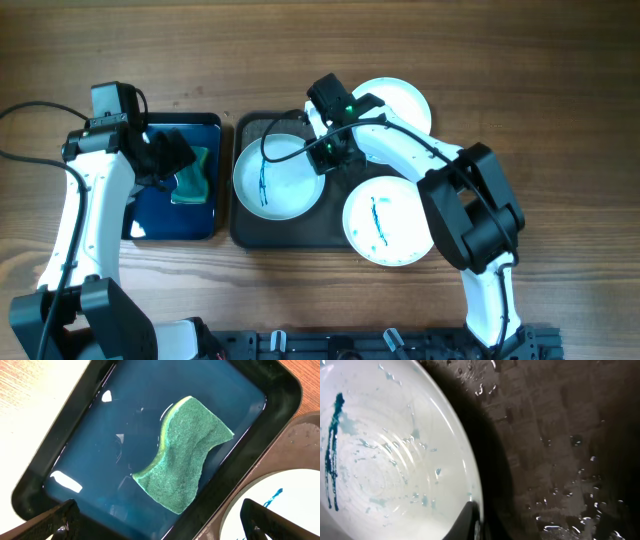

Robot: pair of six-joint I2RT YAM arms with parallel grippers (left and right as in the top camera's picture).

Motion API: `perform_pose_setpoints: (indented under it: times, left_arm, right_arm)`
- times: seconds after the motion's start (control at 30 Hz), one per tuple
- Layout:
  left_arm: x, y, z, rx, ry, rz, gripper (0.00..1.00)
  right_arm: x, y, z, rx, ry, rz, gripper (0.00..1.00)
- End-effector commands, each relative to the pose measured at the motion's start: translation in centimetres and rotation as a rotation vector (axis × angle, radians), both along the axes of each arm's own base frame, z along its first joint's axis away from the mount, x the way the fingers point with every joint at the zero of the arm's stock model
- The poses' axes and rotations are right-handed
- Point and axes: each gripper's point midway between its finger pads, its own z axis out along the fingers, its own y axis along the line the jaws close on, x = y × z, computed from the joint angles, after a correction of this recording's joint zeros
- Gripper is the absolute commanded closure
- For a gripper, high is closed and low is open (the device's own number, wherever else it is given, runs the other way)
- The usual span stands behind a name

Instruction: Clean dirty plates on tray and stack at the side

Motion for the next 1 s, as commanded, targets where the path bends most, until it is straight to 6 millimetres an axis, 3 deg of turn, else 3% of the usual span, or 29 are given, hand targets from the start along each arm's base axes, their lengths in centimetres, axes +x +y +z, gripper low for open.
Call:
perform_pose_setpoints:
  times: [0.0, 0.3, 0.43, 0.5, 0.67, 0.77, 0.97]
  left_arm:
    - [-0.2, -0.1, -0.3, -0.013, 0.016, 0.013, 0.00]
    - [-0.1, -0.5, -1.3, -0.032, 0.009, -0.005, 0.04]
    - [0.4, -0.6, -1.1, -0.031, -0.014, -0.030, 0.04]
    - [0.6, -0.9, -1.1, -0.039, -0.023, -0.064, 0.08]
    - [2.9, -0.6, -0.7, -0.015, -0.109, -0.117, 0.12]
    - [3.5, -1.6, -2.3, -0.070, -0.085, -0.137, 0.12]
    - [3.1, -4.8, -8.2, -0.097, 0.075, -0.297, 0.20]
  right_arm:
    - [-0.4, -2.0, -3.1, -0.115, 0.028, -0.031, 0.96]
    - [0.6, -3.3, -3.2, -0.141, 0.013, -0.076, 0.96]
    - [-0.3, -2.7, -3.1, -0.102, 0.059, -0.068, 0.96]
    - [-0.5, -2.8, -3.1, -0.105, 0.074, -0.092, 0.96]
    - [-0.3, -2.6, -3.1, -0.091, 0.065, -0.083, 0.96]
    - [-0.3, -2.5, -3.1, -0.090, 0.068, -0.084, 0.96]
    - [0.0, -2.3, -3.0, -0.078, 0.057, -0.094, 0.96]
